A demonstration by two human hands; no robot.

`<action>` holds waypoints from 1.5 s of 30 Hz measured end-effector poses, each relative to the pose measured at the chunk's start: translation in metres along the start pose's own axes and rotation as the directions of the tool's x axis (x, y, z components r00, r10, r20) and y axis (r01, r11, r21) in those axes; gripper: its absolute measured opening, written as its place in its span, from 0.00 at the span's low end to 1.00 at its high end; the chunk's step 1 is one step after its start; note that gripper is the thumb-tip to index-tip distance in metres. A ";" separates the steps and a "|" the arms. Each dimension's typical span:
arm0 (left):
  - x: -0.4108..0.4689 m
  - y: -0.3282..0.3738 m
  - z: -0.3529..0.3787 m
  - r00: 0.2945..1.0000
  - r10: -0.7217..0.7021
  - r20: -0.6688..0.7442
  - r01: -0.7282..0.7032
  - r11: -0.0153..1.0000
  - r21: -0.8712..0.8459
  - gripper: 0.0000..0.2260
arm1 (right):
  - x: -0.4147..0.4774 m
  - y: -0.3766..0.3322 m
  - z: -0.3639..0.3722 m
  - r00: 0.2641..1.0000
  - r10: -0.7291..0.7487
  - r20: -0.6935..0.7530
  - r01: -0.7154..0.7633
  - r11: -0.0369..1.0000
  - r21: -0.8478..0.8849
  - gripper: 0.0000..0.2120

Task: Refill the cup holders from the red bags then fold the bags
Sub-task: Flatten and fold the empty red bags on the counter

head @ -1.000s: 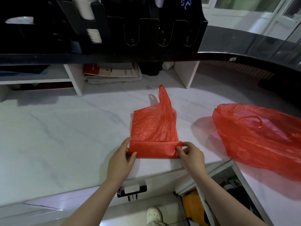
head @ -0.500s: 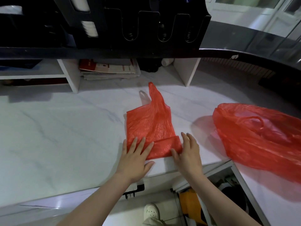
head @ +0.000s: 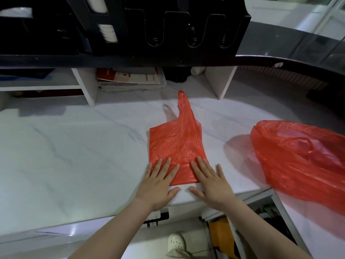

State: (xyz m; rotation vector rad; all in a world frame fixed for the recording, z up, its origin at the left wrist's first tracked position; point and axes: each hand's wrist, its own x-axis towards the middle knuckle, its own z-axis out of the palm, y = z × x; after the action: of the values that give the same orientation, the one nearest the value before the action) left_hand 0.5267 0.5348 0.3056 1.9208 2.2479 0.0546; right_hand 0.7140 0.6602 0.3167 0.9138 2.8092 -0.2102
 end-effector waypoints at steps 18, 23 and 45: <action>-0.060 -0.018 -0.012 0.983 0.160 -0.090 -0.177 0.953 -0.248 0.33 | -0.054 0.022 -0.005 0.913 -0.078 -0.399 0.204 0.937 0.283 0.22; -0.059 -0.020 -0.011 0.960 -0.080 -0.269 -0.059 0.878 -0.474 0.16 | -0.054 0.018 -0.011 0.928 0.092 -0.360 0.056 0.924 0.379 0.05; -0.010 0.014 -0.001 1.000 -0.005 -0.001 0.005 0.999 -0.044 0.28 | -0.004 -0.032 -0.004 0.994 -0.043 -0.101 0.050 0.996 0.072 0.35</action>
State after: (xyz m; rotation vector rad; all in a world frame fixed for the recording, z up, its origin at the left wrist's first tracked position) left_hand 0.5422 0.5273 0.3100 1.8936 2.2333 0.1037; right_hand 0.6973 0.6333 0.3238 0.8992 2.9344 -0.2857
